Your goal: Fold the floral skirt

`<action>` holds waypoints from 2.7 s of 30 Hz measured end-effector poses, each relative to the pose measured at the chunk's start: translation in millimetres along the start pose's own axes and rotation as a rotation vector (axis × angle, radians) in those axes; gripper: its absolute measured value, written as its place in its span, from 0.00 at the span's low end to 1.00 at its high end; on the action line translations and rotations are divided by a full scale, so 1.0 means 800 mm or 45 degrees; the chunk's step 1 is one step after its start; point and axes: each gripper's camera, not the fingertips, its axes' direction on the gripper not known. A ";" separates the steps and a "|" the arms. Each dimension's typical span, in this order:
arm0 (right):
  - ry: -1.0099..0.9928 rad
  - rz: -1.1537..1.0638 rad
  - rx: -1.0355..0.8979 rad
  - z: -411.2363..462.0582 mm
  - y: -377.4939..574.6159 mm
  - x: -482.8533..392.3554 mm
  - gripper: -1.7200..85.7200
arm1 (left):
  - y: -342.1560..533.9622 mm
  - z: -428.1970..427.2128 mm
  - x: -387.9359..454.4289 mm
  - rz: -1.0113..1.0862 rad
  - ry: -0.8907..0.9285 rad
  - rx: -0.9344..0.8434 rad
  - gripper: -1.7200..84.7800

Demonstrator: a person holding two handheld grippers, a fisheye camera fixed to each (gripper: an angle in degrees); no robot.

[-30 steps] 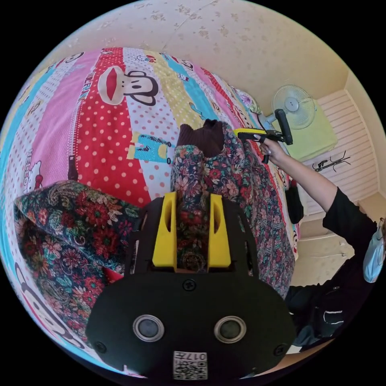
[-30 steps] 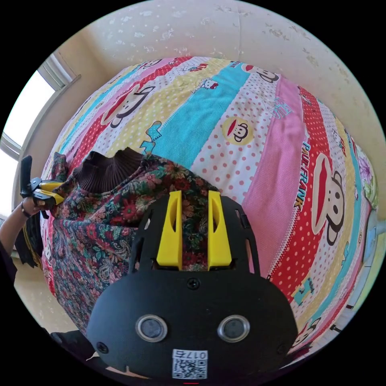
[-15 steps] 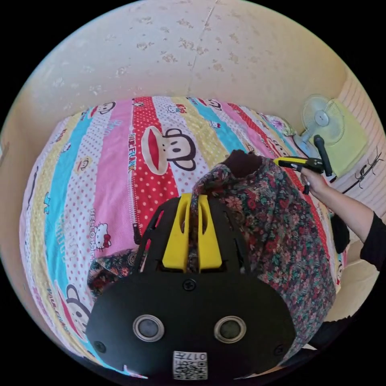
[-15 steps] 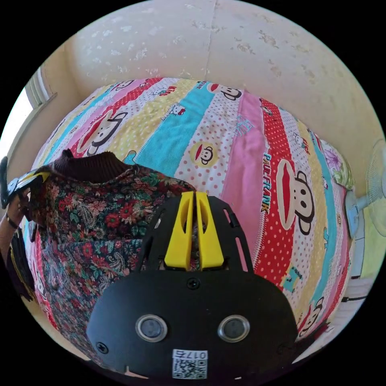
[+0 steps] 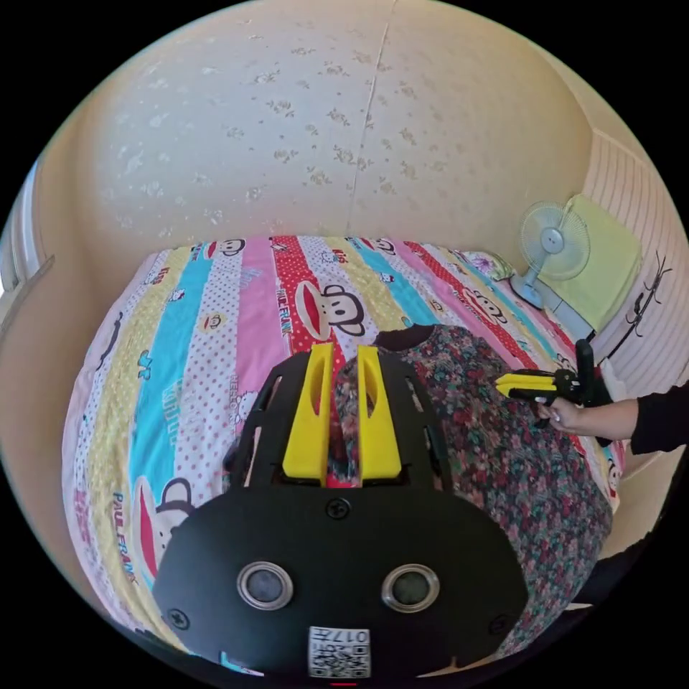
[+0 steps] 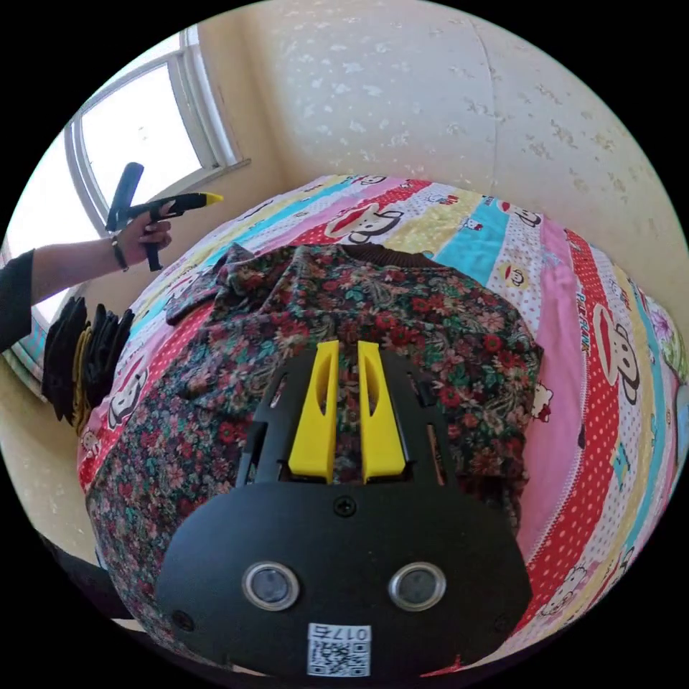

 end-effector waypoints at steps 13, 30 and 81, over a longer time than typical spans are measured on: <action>0.123 0.065 -0.126 0.075 0.045 -0.038 0.09 | 0.374 -0.061 -0.147 -1.128 0.068 0.135 0.16; 0.147 0.078 -0.139 0.095 0.041 -0.031 0.08 | 0.358 -0.033 -0.284 -1.262 0.375 0.441 0.03; -0.828 0.782 0.617 -0.060 0.464 0.204 0.25 | 0.384 0.101 0.158 -0.837 1.095 0.134 0.08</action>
